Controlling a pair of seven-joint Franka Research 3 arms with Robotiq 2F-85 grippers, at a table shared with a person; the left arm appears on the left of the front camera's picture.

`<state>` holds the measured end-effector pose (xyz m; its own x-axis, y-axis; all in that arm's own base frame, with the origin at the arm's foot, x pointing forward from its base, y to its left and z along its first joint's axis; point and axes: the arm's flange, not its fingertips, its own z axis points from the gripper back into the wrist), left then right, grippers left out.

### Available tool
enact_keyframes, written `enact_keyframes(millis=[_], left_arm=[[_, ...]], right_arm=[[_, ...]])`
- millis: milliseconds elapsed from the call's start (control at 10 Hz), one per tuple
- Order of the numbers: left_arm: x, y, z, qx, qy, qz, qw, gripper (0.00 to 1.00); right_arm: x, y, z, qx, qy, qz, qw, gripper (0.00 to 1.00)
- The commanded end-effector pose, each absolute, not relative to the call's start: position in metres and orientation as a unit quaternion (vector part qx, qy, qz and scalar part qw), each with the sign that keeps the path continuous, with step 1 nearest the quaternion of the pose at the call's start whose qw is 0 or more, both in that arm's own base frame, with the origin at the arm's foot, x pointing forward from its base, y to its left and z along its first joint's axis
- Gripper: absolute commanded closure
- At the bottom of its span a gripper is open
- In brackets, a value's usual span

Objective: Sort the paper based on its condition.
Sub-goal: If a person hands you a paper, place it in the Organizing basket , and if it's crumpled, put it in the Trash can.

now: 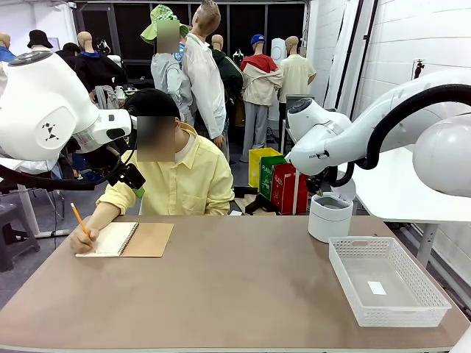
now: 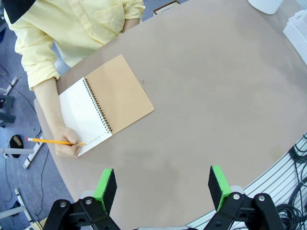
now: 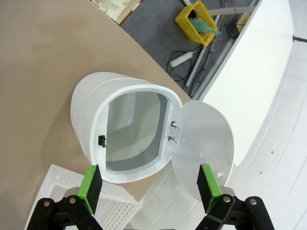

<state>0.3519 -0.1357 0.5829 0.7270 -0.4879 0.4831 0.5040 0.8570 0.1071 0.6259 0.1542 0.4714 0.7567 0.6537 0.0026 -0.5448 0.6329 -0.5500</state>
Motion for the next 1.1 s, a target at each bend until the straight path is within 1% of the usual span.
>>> enact_keyframes(millis=[0, 1000], left_arm=[[0.3521, -0.1351, 0.5832, -0.017, -0.258, -0.267, 0.928, 0.0], [0.3521, -0.1351, 0.5832, -0.017, -0.258, -0.267, 0.928, 0.0]], right_arm=[[0.6269, 0.1538, 0.4707, -0.274, -0.103, 0.336, 0.895, 0.0], [0.6269, 0.1538, 0.4707, -0.274, -0.103, 0.336, 0.895, 0.0]])
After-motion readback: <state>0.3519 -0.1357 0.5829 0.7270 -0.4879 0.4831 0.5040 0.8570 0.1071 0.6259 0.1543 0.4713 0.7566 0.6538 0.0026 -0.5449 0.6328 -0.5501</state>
